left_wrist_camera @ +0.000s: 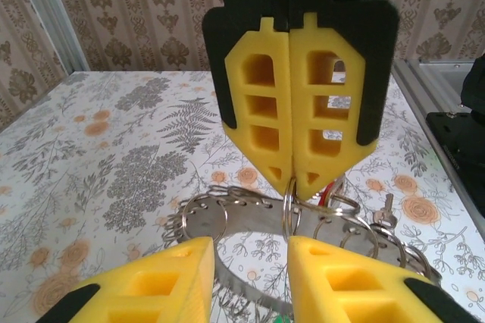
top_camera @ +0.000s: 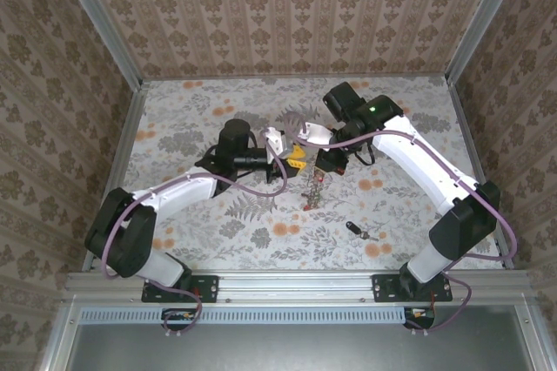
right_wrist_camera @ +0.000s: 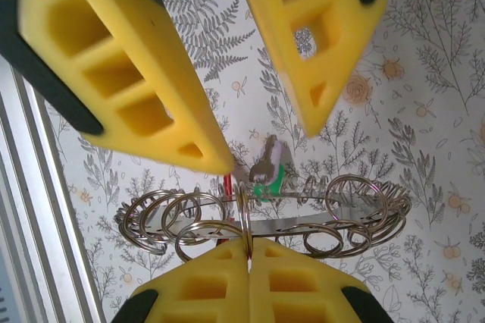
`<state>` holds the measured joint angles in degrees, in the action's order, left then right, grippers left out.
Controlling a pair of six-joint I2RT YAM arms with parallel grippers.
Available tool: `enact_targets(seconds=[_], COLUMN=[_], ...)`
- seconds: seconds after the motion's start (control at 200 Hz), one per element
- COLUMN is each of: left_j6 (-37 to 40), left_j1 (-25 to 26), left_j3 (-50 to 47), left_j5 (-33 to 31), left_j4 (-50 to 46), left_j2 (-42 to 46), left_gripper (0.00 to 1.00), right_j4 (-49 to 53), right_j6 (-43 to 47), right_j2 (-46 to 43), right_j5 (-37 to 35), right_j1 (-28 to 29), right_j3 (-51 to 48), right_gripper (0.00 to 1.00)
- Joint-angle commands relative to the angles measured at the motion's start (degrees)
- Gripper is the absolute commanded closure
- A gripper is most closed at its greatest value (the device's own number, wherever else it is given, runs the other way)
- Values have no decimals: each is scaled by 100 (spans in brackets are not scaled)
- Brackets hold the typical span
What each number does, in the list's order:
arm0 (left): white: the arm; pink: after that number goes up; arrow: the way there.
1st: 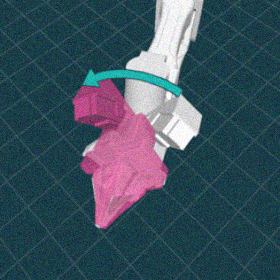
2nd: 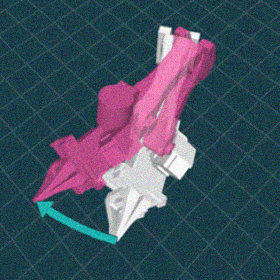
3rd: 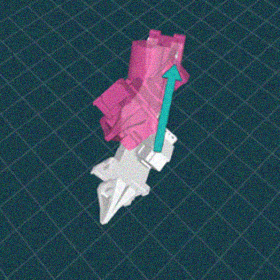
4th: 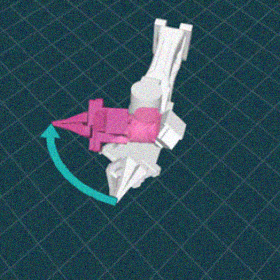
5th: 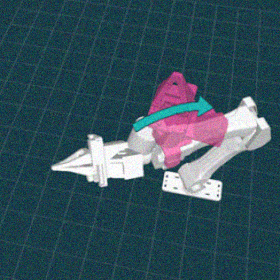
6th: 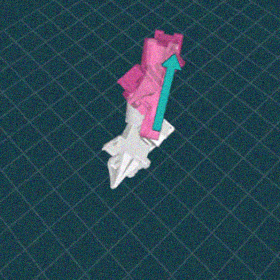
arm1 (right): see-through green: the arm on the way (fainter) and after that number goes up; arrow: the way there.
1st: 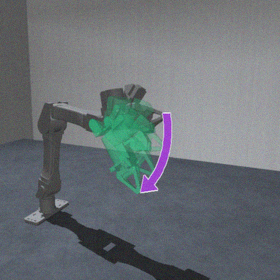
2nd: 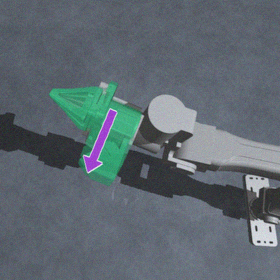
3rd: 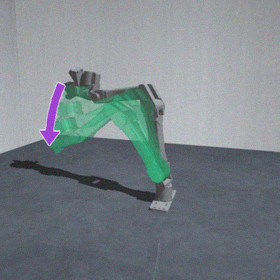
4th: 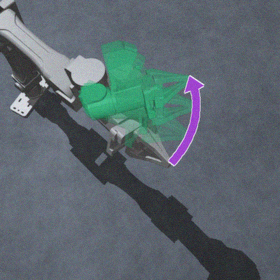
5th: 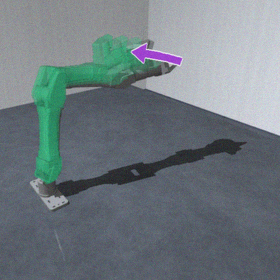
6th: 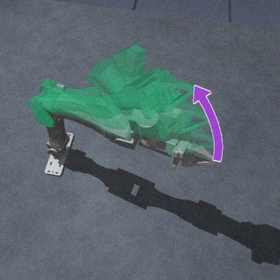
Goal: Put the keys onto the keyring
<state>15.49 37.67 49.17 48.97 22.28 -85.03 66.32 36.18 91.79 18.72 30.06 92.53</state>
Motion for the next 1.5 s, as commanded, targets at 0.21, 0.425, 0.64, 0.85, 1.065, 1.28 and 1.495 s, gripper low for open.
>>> enact_targets(seconds=[0.21, 0.425, 0.64, 0.85, 1.065, 1.28, 1.495], left_j6=[-171, -281, -399, -172, 15, -230, -1329], left_j1=[124, 109, -5, -13, -15, -14, -17], left_j3=[259, 158, -26, 125, 215, 107, -263], left_j5=[253, 414, 518, 562, 605, 613, 561], left_j4=[336, 604, 761, 321, -9, 447, 2283], left_j2=[-256, -216, -101, -89, -65, -53, -215], left_gripper=[73, 73, 79, 80, 92, 100, 100], right_j4=[-27, -558, -930, -1311, -1484, -2028, -3201], right_j6=[21, -16, -7, 120, 100, -39, -488], right_j2=[-15, -251, -436, -651, -719, -966, -1441], right_j5=[290, 173, 128, 334, 345, 317, 891], right_j1=[42, 27, -44, -42, -53, -69, -351], right_j3=[127, -171, -439, -708, -774, -1115, -2156], right_gripper=[100, 100, 100, 100, 100, 100, 85])
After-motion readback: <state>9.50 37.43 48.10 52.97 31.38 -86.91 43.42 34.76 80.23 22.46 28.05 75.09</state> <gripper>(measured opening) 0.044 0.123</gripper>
